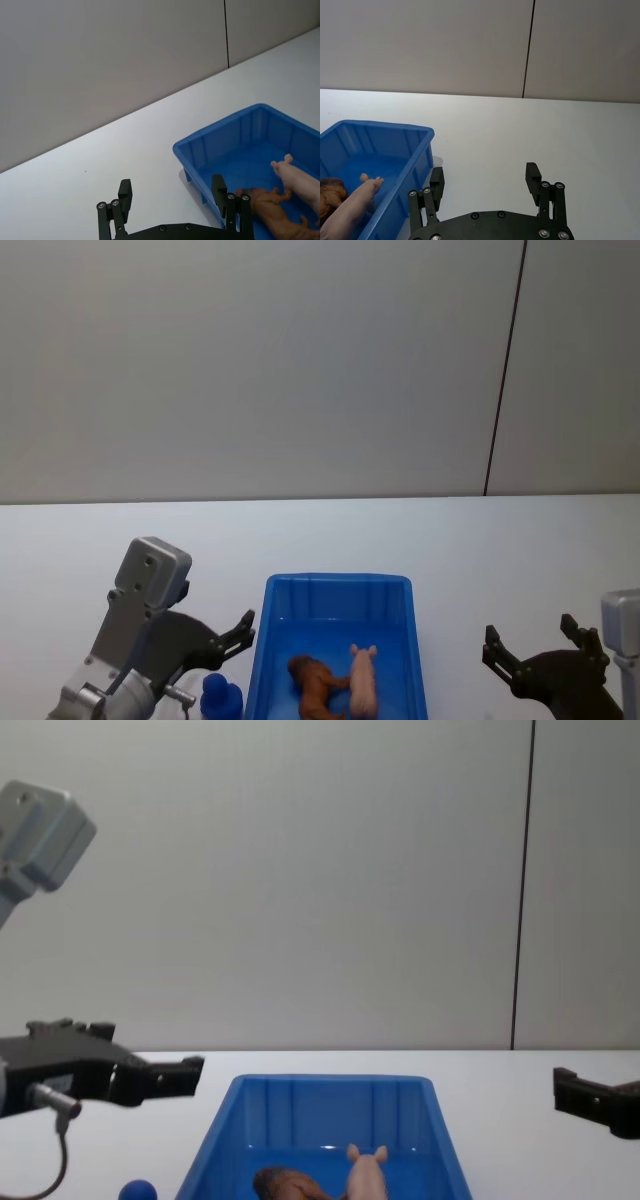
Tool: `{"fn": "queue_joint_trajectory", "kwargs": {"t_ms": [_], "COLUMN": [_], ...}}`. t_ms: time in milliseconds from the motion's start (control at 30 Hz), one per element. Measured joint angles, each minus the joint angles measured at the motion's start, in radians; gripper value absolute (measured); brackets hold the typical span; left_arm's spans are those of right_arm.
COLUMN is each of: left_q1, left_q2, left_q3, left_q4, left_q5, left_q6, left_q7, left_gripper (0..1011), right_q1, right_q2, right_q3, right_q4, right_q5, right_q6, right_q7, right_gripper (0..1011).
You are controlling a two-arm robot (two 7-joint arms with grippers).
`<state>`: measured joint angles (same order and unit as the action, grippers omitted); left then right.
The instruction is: Pick up the two dolls from the table and place them into the box.
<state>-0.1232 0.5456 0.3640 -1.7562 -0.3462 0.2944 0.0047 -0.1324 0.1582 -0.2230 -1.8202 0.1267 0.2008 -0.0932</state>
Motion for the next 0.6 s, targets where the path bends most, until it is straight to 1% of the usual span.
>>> {"fn": "queue_joint_trajectory", "kwargs": {"t_ms": [300, 600], "left_q1": [0.004, 0.004], "left_q2": [0.02, 0.031], "left_q3": [-0.012, -0.019], "left_q4": [0.025, 0.057], "left_q5": [-0.002, 0.012], "left_q6": [0.035, 0.061], "left_q7": [-0.041, -0.075], "left_gripper": [1002, 1001], "right_q1": [-0.001, -0.002], "right_q2": [0.001, 0.001], "right_q3": [0.001, 0.001], "right_q4": [-0.001, -0.002], "right_q5": [0.001, 0.001], "right_q6": [-0.001, -0.002], "right_q7": [-0.001, -0.002], "right_gripper": [1001, 1001]}}
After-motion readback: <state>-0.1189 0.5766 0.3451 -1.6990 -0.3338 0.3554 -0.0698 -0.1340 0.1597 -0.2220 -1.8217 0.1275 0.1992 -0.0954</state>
